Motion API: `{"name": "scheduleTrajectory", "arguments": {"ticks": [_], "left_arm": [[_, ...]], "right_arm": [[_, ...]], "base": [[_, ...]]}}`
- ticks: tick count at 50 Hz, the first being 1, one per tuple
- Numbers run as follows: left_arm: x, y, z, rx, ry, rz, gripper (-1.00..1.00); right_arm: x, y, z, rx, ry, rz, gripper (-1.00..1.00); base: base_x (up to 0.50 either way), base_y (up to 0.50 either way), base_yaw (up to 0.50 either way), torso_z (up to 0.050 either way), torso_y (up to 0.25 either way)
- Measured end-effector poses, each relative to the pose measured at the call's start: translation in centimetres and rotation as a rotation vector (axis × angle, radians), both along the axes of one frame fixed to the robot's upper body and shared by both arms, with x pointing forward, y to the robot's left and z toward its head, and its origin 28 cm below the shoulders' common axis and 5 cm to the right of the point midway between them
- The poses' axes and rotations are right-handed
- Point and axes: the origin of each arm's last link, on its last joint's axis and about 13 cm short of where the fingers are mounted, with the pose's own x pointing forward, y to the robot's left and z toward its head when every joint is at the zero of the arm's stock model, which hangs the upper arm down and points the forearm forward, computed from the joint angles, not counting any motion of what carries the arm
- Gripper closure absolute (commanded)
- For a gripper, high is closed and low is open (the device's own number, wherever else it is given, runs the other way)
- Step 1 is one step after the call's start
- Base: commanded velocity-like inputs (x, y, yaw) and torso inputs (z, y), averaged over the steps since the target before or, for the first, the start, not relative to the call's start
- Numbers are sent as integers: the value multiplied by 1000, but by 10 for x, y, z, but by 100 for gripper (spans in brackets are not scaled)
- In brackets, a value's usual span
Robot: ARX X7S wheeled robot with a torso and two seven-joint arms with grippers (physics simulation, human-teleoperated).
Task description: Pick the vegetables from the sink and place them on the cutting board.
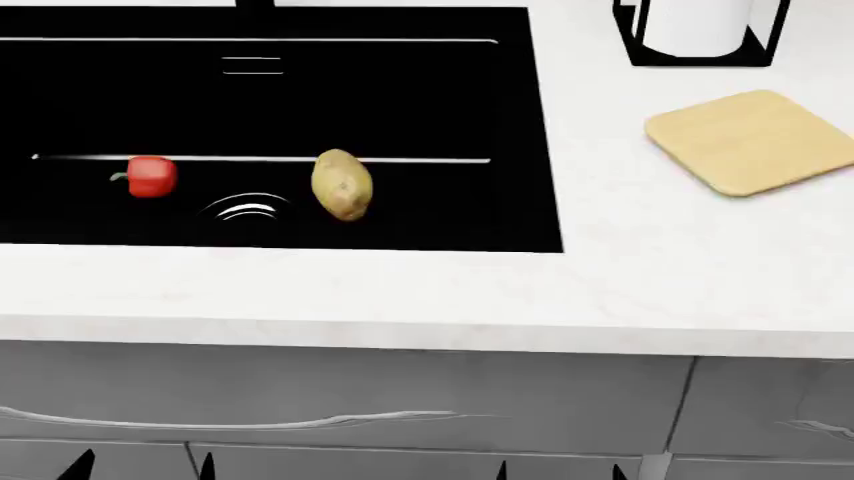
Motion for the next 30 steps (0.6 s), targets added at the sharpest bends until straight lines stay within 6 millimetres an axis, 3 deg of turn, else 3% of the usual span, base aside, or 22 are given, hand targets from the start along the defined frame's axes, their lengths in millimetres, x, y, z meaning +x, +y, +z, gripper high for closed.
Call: {"name": "scheduleTrajectory", "arguments": {"ticks": [20, 30], "left_arm": [[1, -2, -3, 42, -2, -26, -100], [-2, 0, -4, 46, -2, -30, -100]], "right_arm": [[0, 3, -2, -2, 32, 24, -100], [0, 3, -2, 0, 39, 31, -100]], "base": [[0, 0, 0, 0, 0], [0, 500, 0, 0, 0]]}}
